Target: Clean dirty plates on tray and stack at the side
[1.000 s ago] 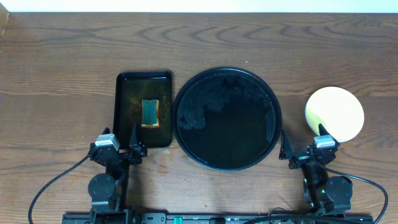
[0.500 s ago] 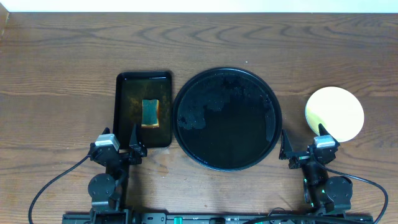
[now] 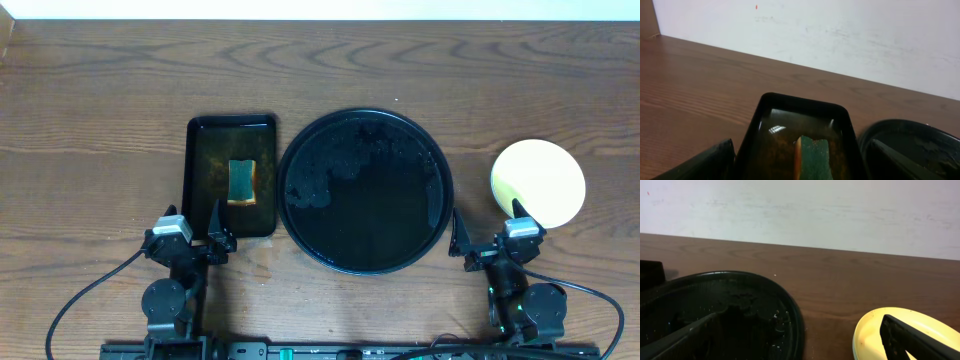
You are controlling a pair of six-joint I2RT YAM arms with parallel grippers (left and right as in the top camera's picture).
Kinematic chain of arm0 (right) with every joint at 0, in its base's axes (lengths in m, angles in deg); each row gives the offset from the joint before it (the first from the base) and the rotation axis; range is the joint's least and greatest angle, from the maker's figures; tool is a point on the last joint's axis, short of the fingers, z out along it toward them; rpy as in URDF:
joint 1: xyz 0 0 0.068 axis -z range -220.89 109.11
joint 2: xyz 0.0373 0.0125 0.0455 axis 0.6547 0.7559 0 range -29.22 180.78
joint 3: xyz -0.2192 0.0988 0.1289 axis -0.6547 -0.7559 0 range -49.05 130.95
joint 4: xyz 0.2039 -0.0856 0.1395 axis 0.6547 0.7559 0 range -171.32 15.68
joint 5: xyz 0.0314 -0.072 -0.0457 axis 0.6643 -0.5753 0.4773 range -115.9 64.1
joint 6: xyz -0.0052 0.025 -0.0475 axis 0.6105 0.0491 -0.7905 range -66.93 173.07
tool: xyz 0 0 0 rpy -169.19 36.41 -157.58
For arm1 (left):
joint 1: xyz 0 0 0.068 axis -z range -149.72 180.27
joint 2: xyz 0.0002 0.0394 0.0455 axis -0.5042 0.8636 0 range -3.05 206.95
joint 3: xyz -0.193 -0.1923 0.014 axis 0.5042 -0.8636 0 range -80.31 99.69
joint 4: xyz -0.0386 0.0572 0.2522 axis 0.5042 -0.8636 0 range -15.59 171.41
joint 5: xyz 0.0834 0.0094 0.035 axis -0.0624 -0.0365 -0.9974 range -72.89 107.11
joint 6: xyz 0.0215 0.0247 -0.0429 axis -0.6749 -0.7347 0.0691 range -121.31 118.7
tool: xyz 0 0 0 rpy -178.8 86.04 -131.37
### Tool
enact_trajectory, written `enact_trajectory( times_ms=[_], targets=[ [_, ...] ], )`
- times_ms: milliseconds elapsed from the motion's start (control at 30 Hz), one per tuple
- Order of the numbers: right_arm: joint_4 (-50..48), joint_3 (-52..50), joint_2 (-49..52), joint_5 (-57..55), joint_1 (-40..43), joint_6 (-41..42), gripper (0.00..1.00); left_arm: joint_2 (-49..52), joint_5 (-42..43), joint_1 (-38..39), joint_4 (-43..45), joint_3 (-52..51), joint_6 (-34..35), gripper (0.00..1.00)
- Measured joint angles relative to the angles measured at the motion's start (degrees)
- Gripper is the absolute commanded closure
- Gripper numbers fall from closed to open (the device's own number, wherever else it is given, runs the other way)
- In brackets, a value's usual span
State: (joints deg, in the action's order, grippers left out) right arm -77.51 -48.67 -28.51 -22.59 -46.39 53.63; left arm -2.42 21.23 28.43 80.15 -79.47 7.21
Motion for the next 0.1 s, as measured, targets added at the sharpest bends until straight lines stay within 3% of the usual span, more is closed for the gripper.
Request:
enact_trajectory(
  times_ms=[100],
  targets=[
    [0.0, 0.0, 0.0, 0.0, 0.0, 0.0, 0.01, 0.0, -0.02, 0.0, 0.0, 0.0, 0.0, 0.15]
  ],
)
